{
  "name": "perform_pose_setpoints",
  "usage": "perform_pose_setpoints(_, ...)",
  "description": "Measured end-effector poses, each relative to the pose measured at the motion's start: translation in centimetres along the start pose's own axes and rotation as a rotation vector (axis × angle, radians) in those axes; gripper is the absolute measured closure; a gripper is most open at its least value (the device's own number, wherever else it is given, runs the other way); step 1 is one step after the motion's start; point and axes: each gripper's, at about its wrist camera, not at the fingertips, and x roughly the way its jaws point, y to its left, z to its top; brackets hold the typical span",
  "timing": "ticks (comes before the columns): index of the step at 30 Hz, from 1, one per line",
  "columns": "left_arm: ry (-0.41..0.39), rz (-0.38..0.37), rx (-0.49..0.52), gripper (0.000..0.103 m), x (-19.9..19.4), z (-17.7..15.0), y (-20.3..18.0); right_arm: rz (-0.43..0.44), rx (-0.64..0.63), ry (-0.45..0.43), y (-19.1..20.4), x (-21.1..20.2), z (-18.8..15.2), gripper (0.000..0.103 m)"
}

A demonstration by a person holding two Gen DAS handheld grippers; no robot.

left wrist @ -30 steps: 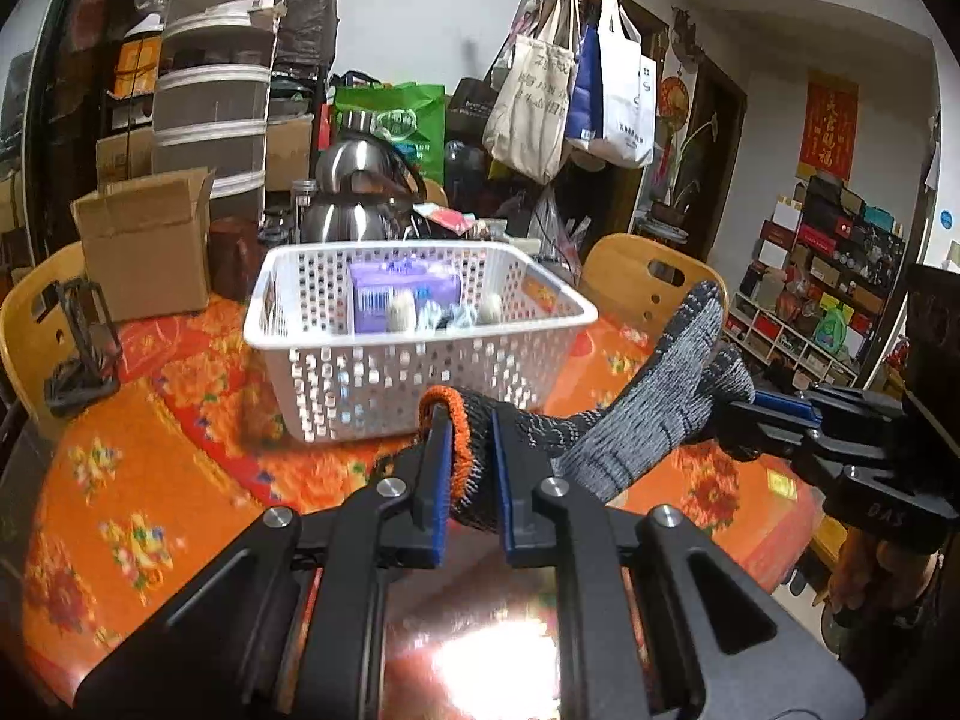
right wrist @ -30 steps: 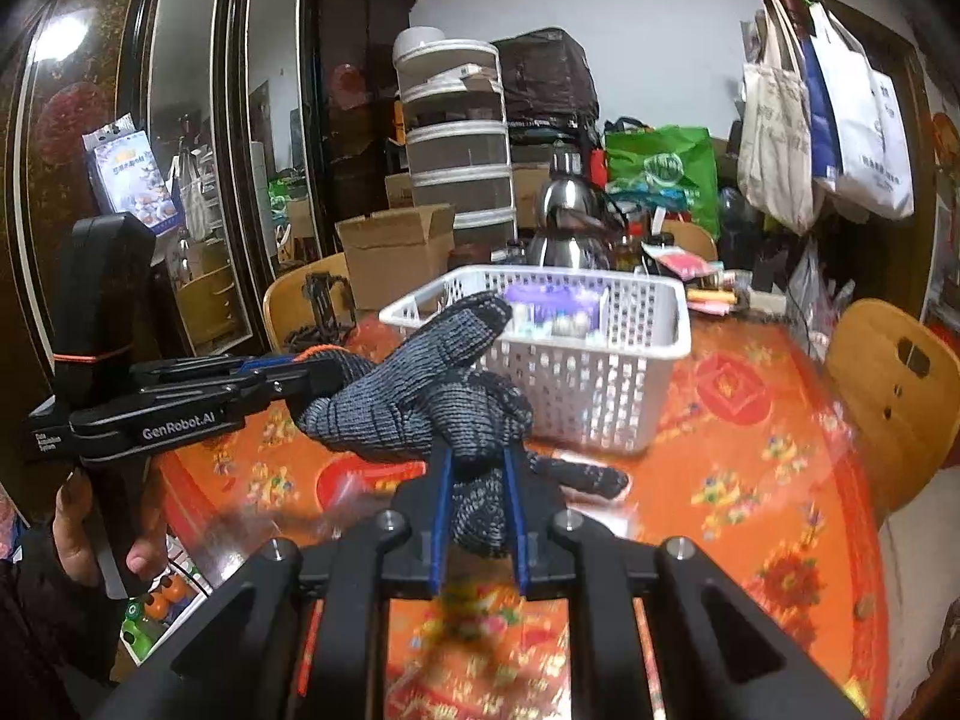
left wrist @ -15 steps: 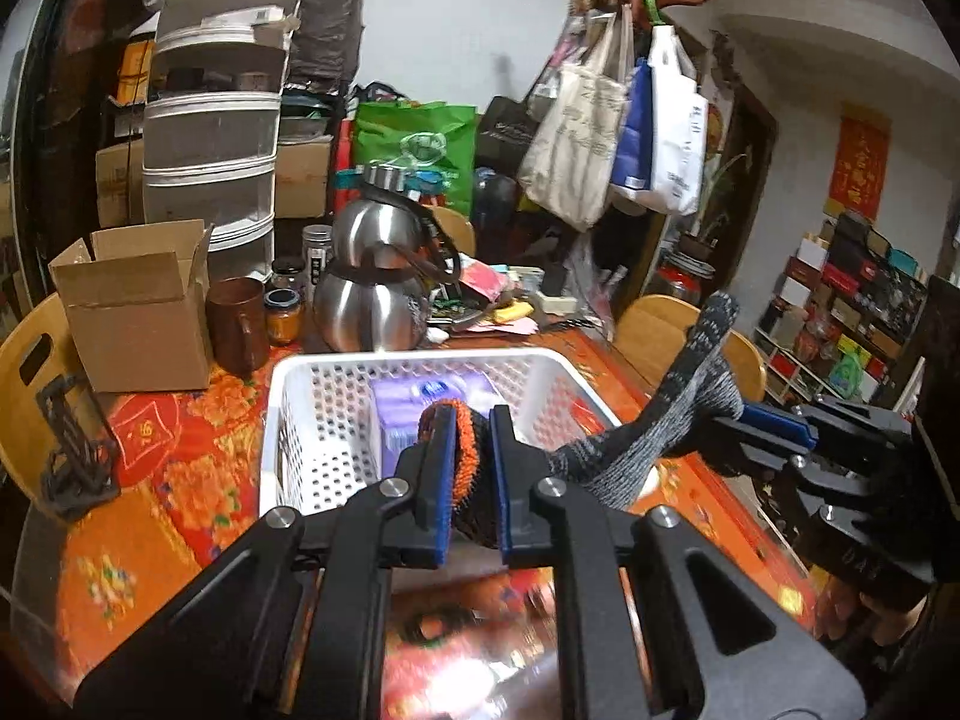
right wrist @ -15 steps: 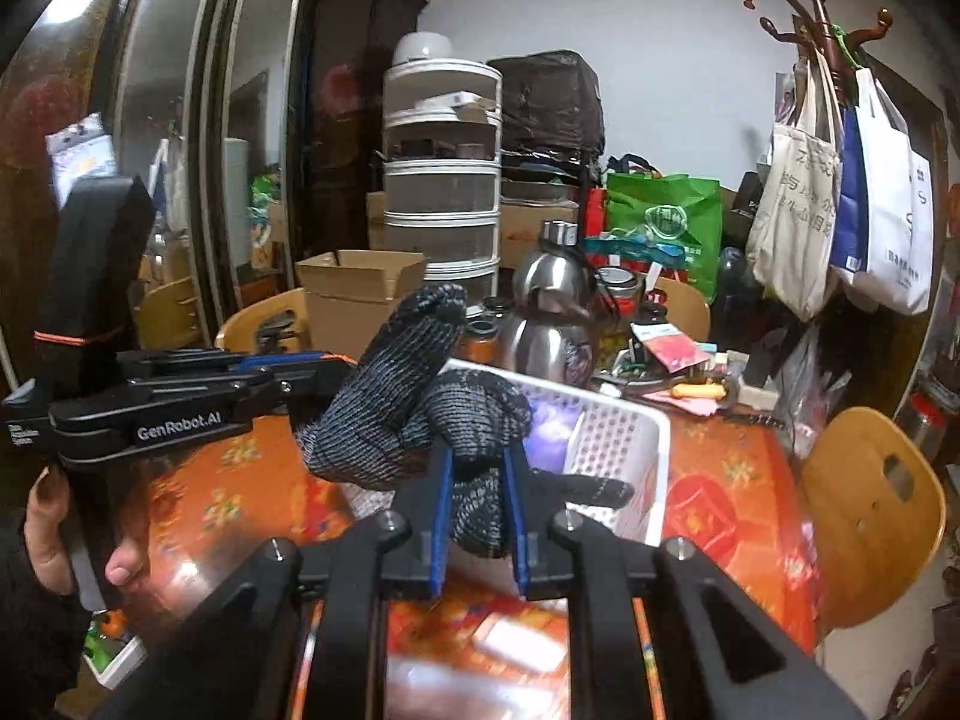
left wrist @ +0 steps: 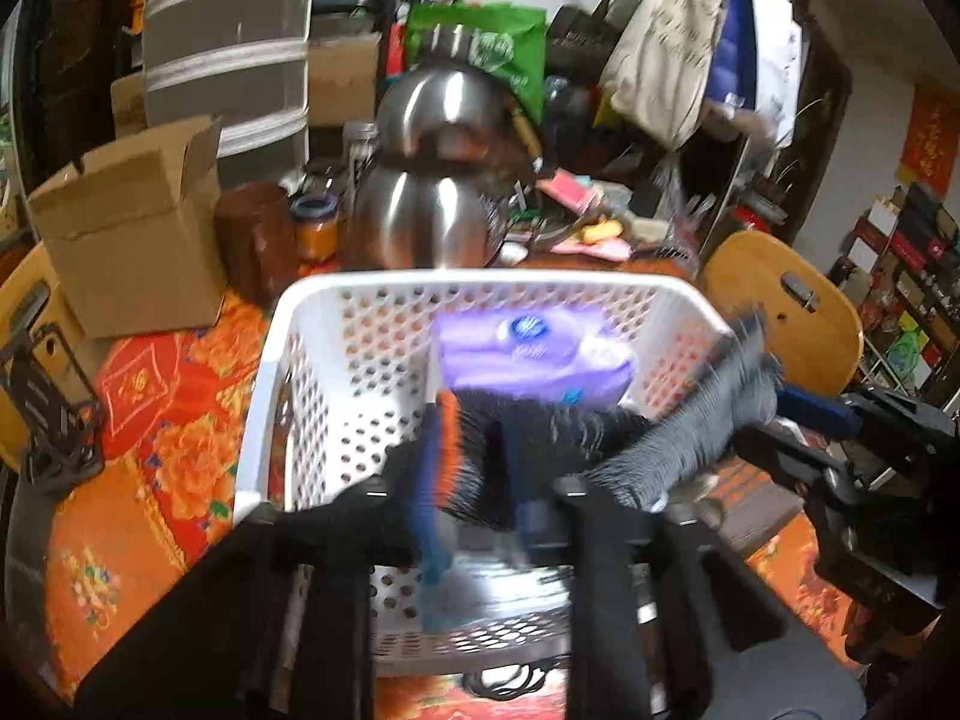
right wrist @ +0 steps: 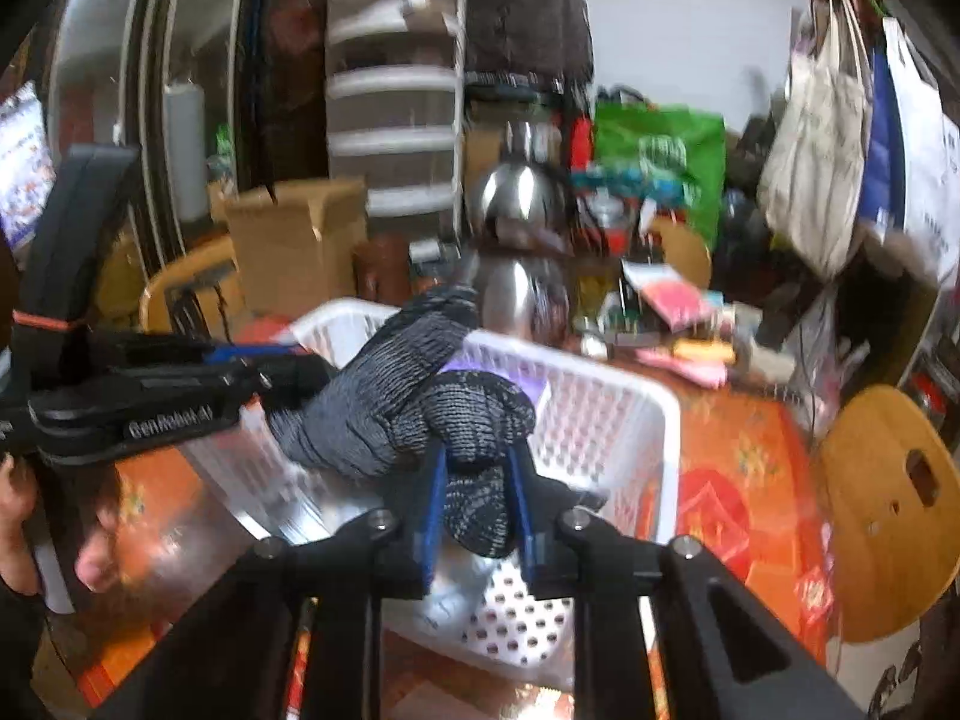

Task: Organize soft objects
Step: 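Carry the gloves over the basket and open both grippers to drop them, then move both grippers back to the clear plastic bag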

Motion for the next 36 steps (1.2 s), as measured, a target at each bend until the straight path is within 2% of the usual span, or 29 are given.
perform_pose_setpoints(1, 0.006, 0.015, -0.011, 0.048, 0.4, -0.2, 0.4, -0.006, 0.004, 0.014, -0.2, 0.4, -0.6, 0.063)
perform_pose_setpoints(2, 0.000, 0.031, -0.015, 0.030, 0.2, -0.7, 0.7, -0.005, 0.016, 0.013, -0.4, 0.4, -1.1, 0.049)
perform_pose_setpoints(3, -0.013, 0.049, -0.014, 0.023, 0.0, -0.9, 1.0, 0.003, 0.045, 0.006, -0.9, 0.2, -1.5, 0.033)
perform_pose_setpoints(5, -0.030, 0.044, -0.025, 0.022, -0.7, -1.3, 1.7, 0.032, 0.112, -0.004, -2.1, -0.3, -2.1, 0.021)
perform_pose_setpoints(7, -0.027, 0.029, -0.044, 0.022, -1.2, -1.6, 2.3, 0.035, 0.140, -0.016, -2.6, -0.9, -2.4, 0.021)
perform_pose_setpoints(12, -0.044, 0.048, -0.024, 0.021, -5.2, -3.6, 2.7, 0.010, 0.169, -0.015, -3.3, -2.9, -3.5, 0.021)
perform_pose_setpoints(16, -0.035, 0.035, -0.053, 0.018, -8.5, -7.2, 3.7, 0.019, 0.200, -0.059, -4.0, -6.3, -6.1, 0.016)
perform_pose_setpoints(19, -0.008, 0.024, -0.076, 0.017, -10.0, -10.9, 4.5, 0.014, 0.211, -0.052, -4.0, -7.8, -8.6, 0.012)
perform_pose_setpoints(26, 0.095, 0.026, -0.071, 0.017, -10.0, -19.9, 4.1, 0.022, 0.187, 0.085, -2.0, -6.9, -15.7, 0.013)
perform_pose_setpoints(28, 0.125, 0.008, -0.065, 0.017, -9.8, -22.4, 3.8, 0.033, 0.187, 0.108, -1.6, -6.5, -16.8, 0.013)
perform_pose_setpoints(32, 0.156, 0.008, -0.052, 0.017, -9.7, -25.3, 3.1, 0.064, 0.199, 0.142, -0.8, -6.1, -18.8, 0.013)
perform_pose_setpoints(34, 0.157, 0.008, -0.050, 0.017, -10.1, -26.4, 2.8, 0.057, 0.187, 0.163, -0.2, -5.7, -19.5, 0.016)
perform_pose_setpoints(35, 0.155, 0.001, -0.047, 0.017, -10.2, -26.7, 2.7, 0.058, 0.180, 0.171, 0.0, -5.6, -19.8, 0.022)
perform_pose_setpoints(36, 0.148, 0.002, -0.039, 0.017, -10.4, -27.2, 2.5, 0.067, 0.184, 0.186, 0.1, -5.4, -19.9, 0.035)
